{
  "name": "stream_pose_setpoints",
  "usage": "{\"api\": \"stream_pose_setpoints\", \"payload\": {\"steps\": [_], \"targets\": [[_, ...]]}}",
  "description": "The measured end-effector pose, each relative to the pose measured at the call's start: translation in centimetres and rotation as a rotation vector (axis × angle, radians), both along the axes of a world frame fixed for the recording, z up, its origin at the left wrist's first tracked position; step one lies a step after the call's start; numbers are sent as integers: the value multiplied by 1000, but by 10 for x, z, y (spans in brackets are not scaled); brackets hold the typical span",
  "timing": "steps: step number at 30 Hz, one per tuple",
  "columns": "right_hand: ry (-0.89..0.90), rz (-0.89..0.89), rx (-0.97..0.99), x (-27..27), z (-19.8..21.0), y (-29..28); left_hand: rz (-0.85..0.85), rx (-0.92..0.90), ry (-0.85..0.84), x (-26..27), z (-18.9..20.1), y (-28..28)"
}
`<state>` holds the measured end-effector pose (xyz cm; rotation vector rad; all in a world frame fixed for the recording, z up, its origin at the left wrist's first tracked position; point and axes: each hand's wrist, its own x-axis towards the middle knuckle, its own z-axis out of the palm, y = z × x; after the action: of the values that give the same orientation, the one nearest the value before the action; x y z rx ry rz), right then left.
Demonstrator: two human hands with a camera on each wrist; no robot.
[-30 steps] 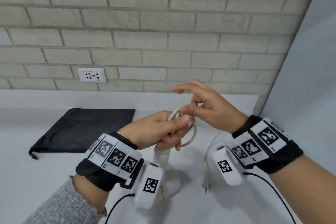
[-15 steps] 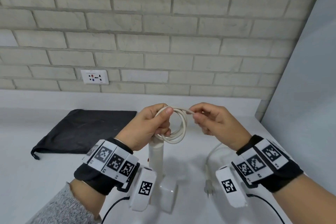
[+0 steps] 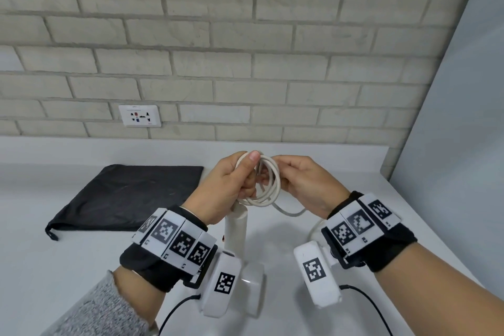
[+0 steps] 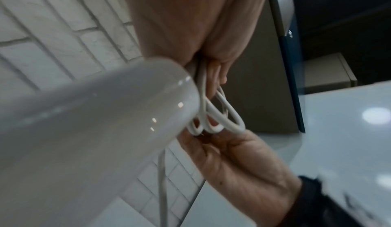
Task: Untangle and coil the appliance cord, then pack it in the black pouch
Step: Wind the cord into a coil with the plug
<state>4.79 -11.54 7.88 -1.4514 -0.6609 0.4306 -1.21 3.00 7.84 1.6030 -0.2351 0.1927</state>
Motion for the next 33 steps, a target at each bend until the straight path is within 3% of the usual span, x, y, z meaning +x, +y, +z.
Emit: {"api": "stream_pose_setpoints", "payload": {"steps": [2, 9, 13, 16, 21, 23, 26, 31, 33], "targets": [[30, 46, 21, 3, -2, 0, -22, -64, 26, 1, 0, 3], [-256, 23, -227, 8, -4, -12, -103, -162, 67, -4, 2, 4], [-475, -220, -259, 12, -3, -7, -155, -191, 96, -3, 3, -1], [-372, -173, -175, 9, -9, -2, -153, -176, 73, 0, 1, -5], [98, 114, 19, -5, -2, -5, -38, -93, 17, -2, 1, -3], [73, 133, -4, -9, 2, -6, 38, 1, -14, -2, 1, -2], [-26, 20, 14, -12, 0, -5, 166, 196, -92, 4, -2, -4], [146, 51, 178, -16, -2, -5, 275, 327, -206, 12, -8, -5], [111, 65, 165, -20, -2, -3, 271, 375, -241, 14, -8, -4]]}}
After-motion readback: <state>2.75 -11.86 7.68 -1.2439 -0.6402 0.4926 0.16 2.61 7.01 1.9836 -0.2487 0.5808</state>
